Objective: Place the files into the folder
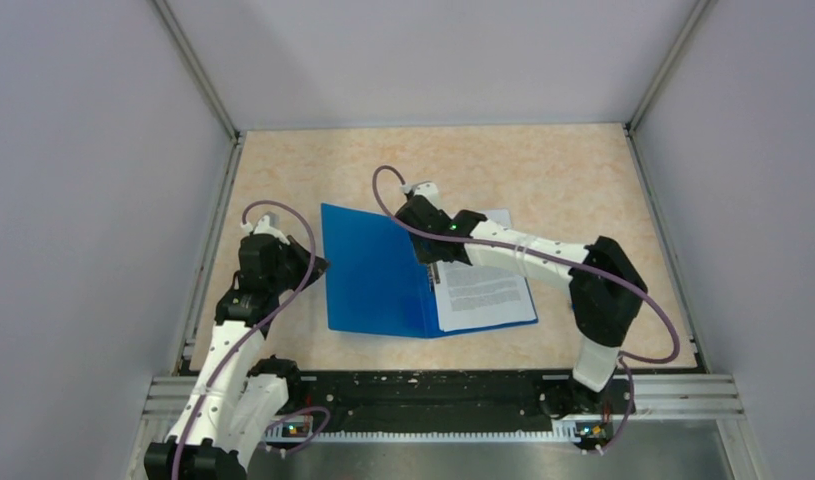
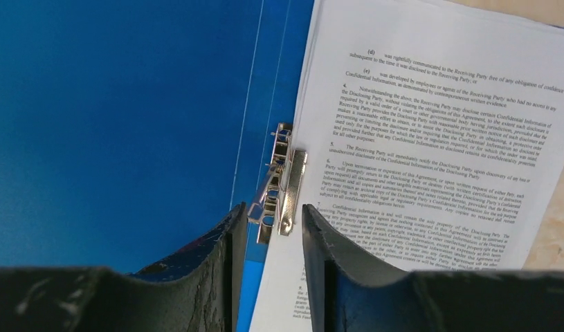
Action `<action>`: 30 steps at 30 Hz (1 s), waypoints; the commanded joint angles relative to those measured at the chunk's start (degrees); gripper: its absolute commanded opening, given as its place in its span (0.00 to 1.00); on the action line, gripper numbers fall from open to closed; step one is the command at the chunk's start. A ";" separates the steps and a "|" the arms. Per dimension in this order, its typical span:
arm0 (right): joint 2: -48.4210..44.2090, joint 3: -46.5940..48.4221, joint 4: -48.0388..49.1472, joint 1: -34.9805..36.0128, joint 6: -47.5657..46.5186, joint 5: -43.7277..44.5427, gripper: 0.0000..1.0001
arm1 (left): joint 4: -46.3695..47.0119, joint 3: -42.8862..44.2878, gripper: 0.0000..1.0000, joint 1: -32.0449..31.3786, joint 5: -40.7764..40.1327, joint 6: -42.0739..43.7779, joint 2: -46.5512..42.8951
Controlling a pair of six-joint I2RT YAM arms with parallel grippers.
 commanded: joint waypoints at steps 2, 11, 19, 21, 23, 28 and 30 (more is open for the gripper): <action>4.56 7.90 -6.81 2.74 -3.56 5.80 0.34 | 0.26 3.09 0.00 -0.26 0.57 1.76 -0.04; 8.98 13.02 -9.32 4.63 -6.93 7.08 0.30 | 0.05 3.21 0.00 -0.29 0.66 1.81 0.08; 10.97 14.56 -9.07 5.51 -8.11 5.65 0.28 | 0.03 3.09 0.00 -0.29 0.54 1.87 -0.05; 11.37 14.83 -8.96 5.73 -8.15 5.45 0.26 | -0.05 3.06 0.00 -0.29 0.45 1.83 -0.12; 11.67 14.94 -8.87 5.77 -8.21 5.10 0.23 | -0.11 3.05 0.00 -0.32 0.37 1.87 -0.17; 12.11 14.80 -8.60 5.99 -8.10 4.20 0.21 | -0.38 2.92 0.00 -0.29 0.09 1.86 -0.28; 12.04 14.64 -8.62 6.08 -8.07 4.15 0.21 | -0.42 2.97 0.00 -0.29 -0.11 1.84 -0.25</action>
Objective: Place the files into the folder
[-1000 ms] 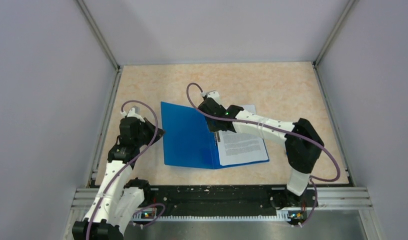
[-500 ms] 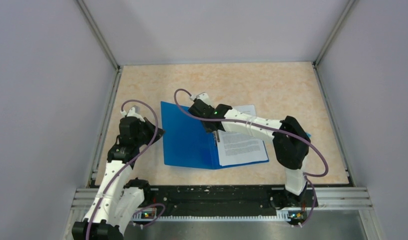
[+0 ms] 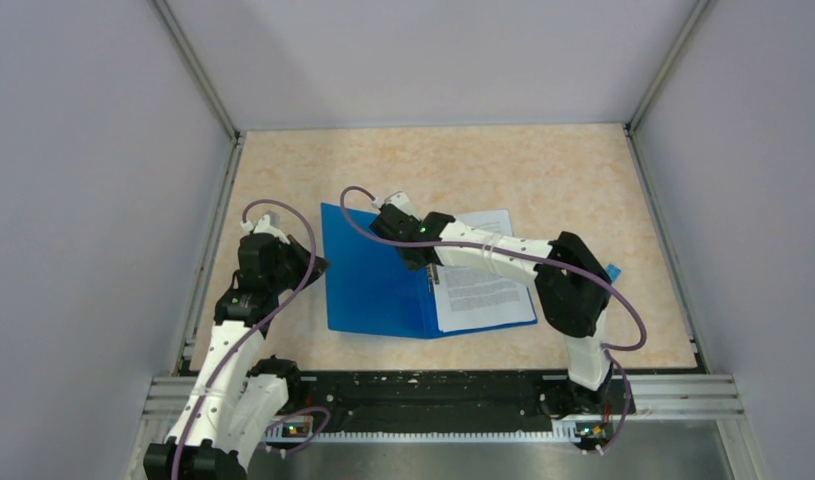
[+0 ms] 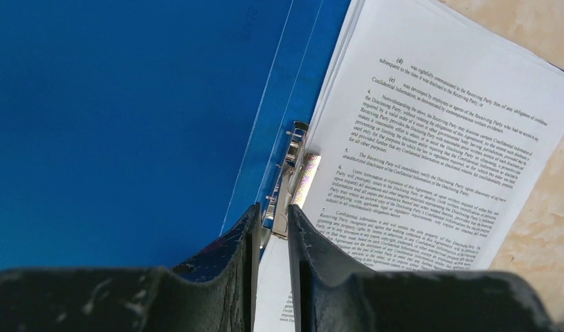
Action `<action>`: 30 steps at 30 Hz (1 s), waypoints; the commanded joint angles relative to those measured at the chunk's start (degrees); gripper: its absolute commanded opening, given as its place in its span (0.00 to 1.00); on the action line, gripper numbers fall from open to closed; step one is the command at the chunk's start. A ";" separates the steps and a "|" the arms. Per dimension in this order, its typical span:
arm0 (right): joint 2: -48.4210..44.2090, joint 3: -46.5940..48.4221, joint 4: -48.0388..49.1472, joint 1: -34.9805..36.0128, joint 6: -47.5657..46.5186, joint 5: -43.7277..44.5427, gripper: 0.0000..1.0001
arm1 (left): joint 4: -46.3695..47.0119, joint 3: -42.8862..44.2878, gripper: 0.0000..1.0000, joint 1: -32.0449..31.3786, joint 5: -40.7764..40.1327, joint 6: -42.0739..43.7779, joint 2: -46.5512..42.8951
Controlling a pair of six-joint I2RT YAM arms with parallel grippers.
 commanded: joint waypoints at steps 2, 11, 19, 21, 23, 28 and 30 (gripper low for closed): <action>0.26 2.39 0.44 1.08 -0.74 -0.35 0.20 | 0.45 2.11 0.00 -0.25 -0.62 0.77 -0.20; -0.08 1.87 -0.44 1.89 -0.90 1.67 0.17 | 0.28 1.96 0.00 -0.25 -1.12 0.61 -0.06; -0.14 1.22 -1.29 2.24 -0.91 3.15 0.15 | 0.00 1.90 0.00 -0.27 -1.54 0.65 0.02; -0.08 1.02 -1.42 2.30 -0.95 3.56 0.15 | 0.01 1.82 0.00 -0.27 -1.65 0.60 0.05; -0.18 0.85 -1.76 2.37 -0.88 4.06 0.14 | 0.05 1.77 0.00 -0.25 -1.70 0.47 0.14; -0.02 0.53 -1.76 2.36 -0.77 3.91 0.12 | 0.00 1.81 0.00 -0.25 -1.79 0.41 0.19; 0.06 0.28 -1.77 2.40 -0.64 3.79 0.11 | -0.03 1.77 0.00 -0.25 -1.90 0.36 0.14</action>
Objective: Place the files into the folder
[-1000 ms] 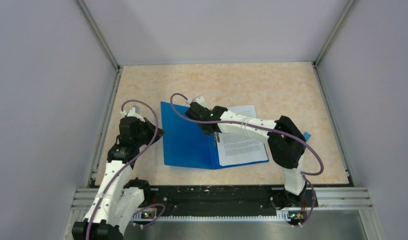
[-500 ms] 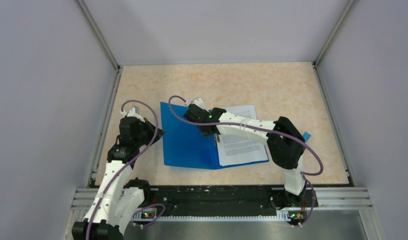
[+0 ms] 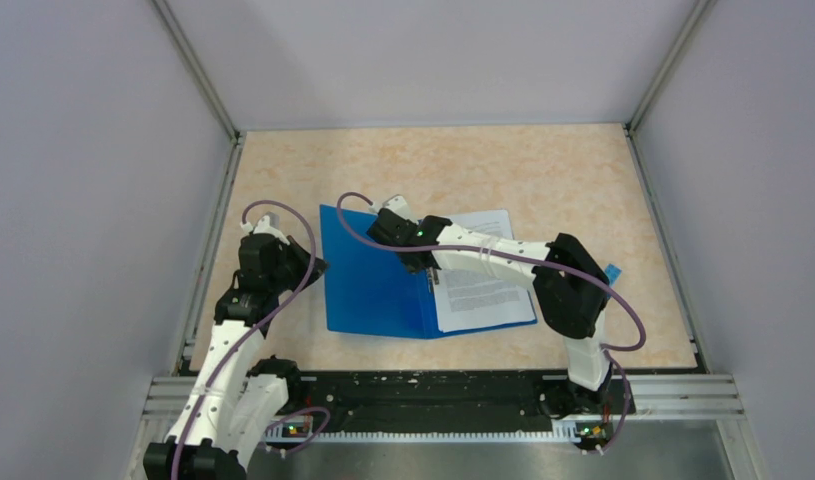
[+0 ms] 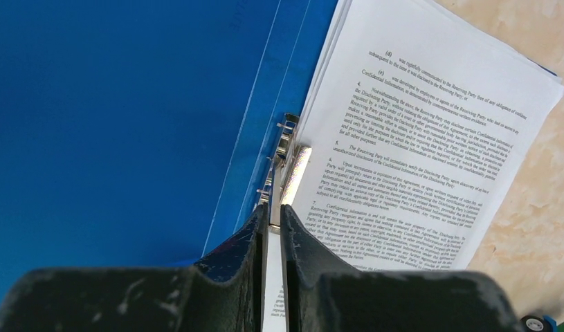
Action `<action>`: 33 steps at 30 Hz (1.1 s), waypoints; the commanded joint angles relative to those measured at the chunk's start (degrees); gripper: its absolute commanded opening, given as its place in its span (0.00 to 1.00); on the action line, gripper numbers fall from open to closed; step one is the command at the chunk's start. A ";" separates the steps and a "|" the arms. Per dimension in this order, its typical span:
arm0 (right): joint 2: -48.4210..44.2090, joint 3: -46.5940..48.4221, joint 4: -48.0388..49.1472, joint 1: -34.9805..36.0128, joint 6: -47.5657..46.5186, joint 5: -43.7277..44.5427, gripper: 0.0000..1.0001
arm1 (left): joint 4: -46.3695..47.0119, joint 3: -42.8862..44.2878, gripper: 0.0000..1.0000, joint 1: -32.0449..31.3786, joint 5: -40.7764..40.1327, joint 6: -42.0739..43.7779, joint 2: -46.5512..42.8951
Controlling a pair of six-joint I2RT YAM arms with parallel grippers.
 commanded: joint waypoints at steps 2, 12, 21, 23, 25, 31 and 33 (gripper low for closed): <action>-0.15 0.20 -0.62 1.08 -0.29 1.07 0.11 | 0.64 1.78 0.00 -0.23 -1.01 0.40 0.09; -1.29 -1.93 -0.58 1.07 0.61 -0.28 0.09 | -0.67 1.89 0.00 -0.23 -3.50 -0.44 0.17; -4.10 -6.73 1.34 1.12 1.92 -2.25 0.08 | -1.95 1.76 0.00 -0.23 -6.02 -1.16 0.11; -5.15 -8.04 2.16 1.09 2.49 -2.88 0.08 | -2.37 1.89 0.00 -0.23 -6.74 -1.27 0.00; -6.13 -9.33 2.99 1.08 2.76 -3.59 0.08 | -2.76 1.90 0.00 -0.23 -7.37 -1.34 0.02; -7.84 -11.10 3.88 1.09 3.28 -4.64 0.08 | -2.97 1.81 0.00 -0.23 -7.72 -1.86 0.15; -8.09 -11.22 4.02 1.13 3.16 -4.84 0.08 | -2.98 1.80 0.00 -0.23 -7.67 -1.98 0.08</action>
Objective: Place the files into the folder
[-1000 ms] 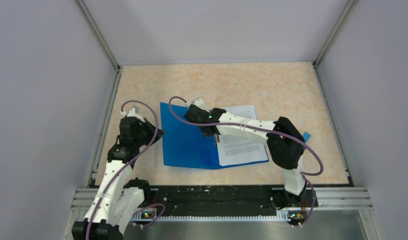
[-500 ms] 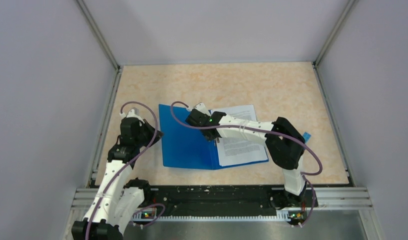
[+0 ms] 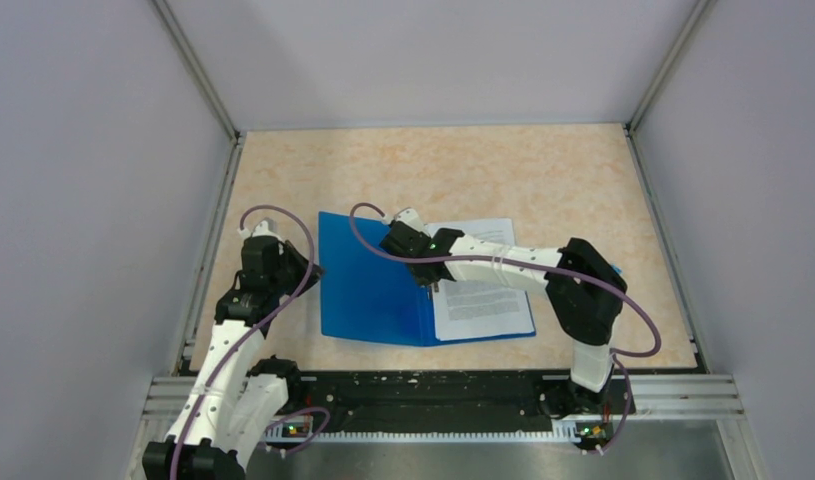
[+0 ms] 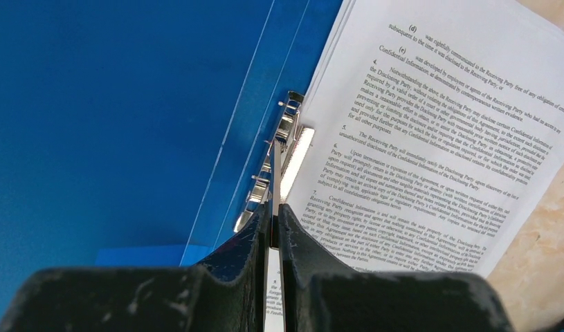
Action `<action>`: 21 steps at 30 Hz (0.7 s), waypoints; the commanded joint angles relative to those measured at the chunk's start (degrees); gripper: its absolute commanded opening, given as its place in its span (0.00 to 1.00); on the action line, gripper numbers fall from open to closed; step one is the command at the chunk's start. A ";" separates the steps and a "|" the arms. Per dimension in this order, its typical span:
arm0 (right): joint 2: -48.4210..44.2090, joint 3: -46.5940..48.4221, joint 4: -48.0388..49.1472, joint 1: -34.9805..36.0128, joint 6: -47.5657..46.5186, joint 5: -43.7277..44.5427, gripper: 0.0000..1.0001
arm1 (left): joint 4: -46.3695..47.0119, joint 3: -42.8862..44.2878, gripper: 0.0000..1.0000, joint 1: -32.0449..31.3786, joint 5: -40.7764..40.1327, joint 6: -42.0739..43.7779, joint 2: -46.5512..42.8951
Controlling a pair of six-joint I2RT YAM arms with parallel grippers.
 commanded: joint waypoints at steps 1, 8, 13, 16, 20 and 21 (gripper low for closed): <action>-2.94 -0.75 -0.41 0.85 0.82 -1.37 0.08 | 0.90 1.80 0.00 0.08 -2.76 -0.54 -0.10; -3.66 -0.19 -0.41 0.86 0.55 -1.65 0.10 | 0.85 1.72 0.00 0.08 -2.78 -0.55 -0.37; -4.18 0.19 -0.72 0.81 0.42 -1.68 0.11 | 0.86 1.72 0.00 0.08 -2.55 -0.59 -0.61; -4.54 0.23 -0.74 0.86 0.33 -1.76 0.12 | 0.89 1.72 0.00 0.08 -2.32 -0.45 -0.66; -4.78 0.53 -1.10 0.83 0.31 -1.96 0.12 | 0.91 1.72 0.00 0.08 -2.04 -0.33 -0.59; -4.76 0.58 -1.08 0.85 0.31 -1.99 0.12 | 0.89 1.71 0.00 0.07 -2.10 -0.27 -0.65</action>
